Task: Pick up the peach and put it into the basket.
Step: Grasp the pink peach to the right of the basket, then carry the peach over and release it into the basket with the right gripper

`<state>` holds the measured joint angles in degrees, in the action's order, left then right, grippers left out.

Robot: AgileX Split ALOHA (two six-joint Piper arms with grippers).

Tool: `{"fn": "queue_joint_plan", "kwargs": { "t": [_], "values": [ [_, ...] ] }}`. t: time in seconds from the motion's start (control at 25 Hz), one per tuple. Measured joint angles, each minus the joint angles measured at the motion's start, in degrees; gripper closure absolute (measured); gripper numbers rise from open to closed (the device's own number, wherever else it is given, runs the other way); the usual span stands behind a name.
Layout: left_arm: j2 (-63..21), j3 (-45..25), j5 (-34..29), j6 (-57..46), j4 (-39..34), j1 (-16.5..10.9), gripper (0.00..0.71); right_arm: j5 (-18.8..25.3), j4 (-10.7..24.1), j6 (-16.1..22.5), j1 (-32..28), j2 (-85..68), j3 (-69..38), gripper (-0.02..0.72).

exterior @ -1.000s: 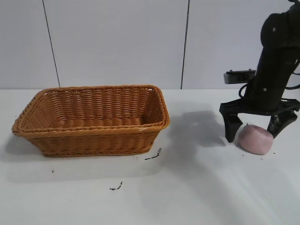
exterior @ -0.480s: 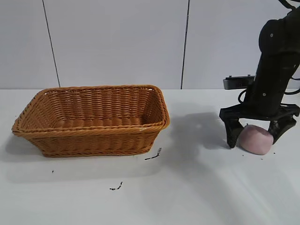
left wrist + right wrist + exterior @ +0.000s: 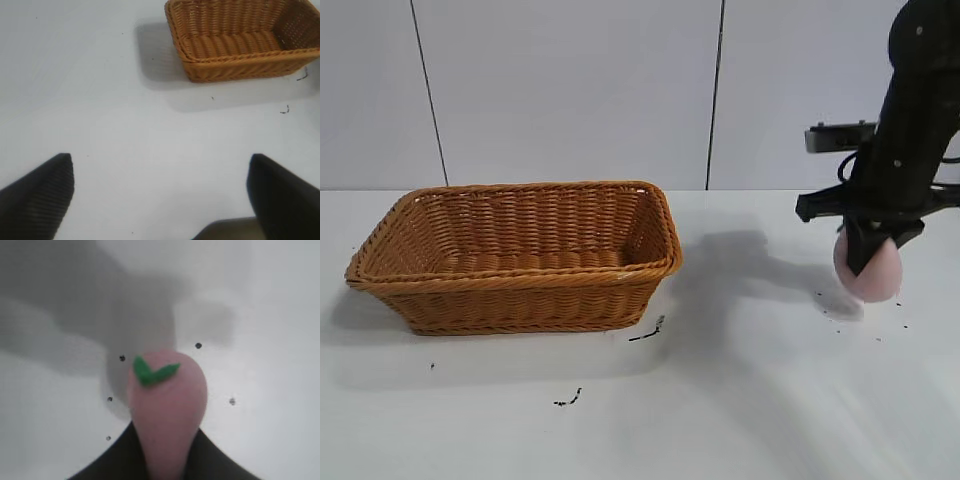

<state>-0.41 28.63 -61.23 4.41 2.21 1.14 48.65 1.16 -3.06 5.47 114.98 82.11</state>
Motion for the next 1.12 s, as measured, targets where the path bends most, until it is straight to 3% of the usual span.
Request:
{"fn": "queue_joint_plan", "kwargs": {
  "t": [0.24,0.36,0.6,0.8,1.12],
  "values": [
    [0.0,0.0,0.0,0.0,0.0,0.0,0.018,2.1,0.0,0.0,0.0,-8.2,0.8,0.666],
    [0.0,0.0,0.0,0.0,0.0,0.0,0.018,6.2,-0.3,0.0,0.0,-7.9,4.9,0.666],
    [0.0,0.0,0.0,0.0,0.0,0.0,0.018,9.4,-1.9,0.0,1.6,-3.7,16.9,0.666],
    [0.0,0.0,0.0,0.0,0.0,0.0,0.018,12.7,-1.9,0.0,9.3,2.4,27.3,0.666],
    [0.0,0.0,0.0,0.0,0.0,0.0,0.018,12.9,-2.3,-0.3,23.8,11.6,39.7,0.666]
  ]
}}
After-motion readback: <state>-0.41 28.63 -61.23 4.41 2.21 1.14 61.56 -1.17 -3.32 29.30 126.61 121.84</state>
